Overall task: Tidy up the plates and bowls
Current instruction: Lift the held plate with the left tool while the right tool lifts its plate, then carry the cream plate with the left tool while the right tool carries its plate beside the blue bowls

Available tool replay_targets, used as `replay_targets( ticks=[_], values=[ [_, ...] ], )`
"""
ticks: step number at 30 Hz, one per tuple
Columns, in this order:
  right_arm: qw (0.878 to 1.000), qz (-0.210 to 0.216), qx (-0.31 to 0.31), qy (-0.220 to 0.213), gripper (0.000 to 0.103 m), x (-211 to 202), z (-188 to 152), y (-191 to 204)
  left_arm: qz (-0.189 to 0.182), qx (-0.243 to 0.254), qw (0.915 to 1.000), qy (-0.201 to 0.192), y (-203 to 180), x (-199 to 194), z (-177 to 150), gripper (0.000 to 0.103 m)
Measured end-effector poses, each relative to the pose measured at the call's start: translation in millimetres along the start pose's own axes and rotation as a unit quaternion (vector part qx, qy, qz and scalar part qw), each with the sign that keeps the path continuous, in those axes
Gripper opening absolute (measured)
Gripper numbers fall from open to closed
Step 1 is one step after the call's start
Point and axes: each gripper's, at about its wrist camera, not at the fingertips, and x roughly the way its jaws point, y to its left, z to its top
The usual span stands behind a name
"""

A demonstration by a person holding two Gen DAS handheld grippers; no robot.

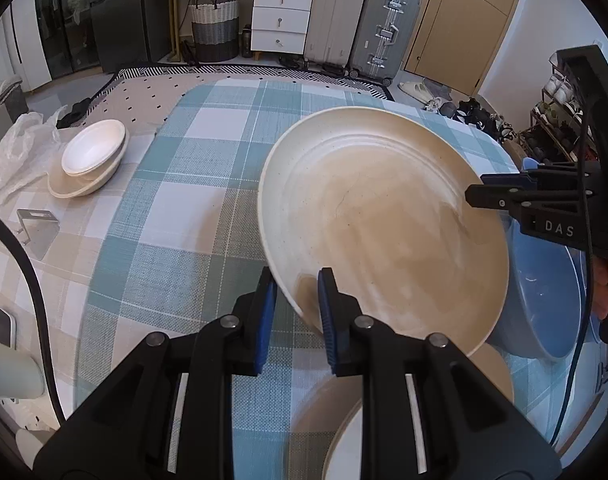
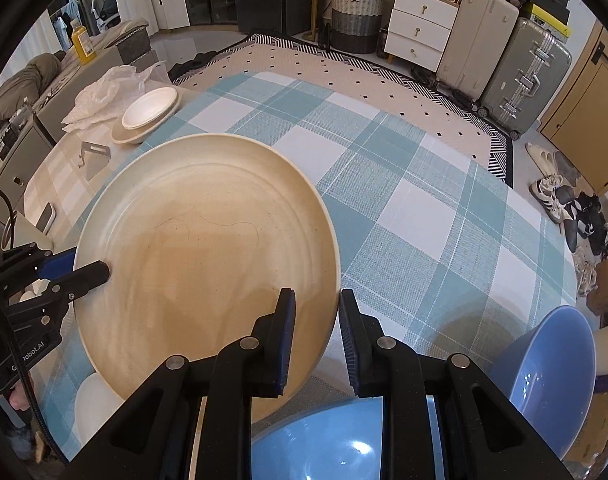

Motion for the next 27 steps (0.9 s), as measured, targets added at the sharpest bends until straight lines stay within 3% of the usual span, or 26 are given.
replay_targets(
  ticks=[27],
  values=[
    [0.996, 0.013, 0.025, -0.08, 0.023, -92, -61, 36, 0.0, 0.025, 0.9992, -0.032, -9, -96, -43, 0.018]
  ],
)
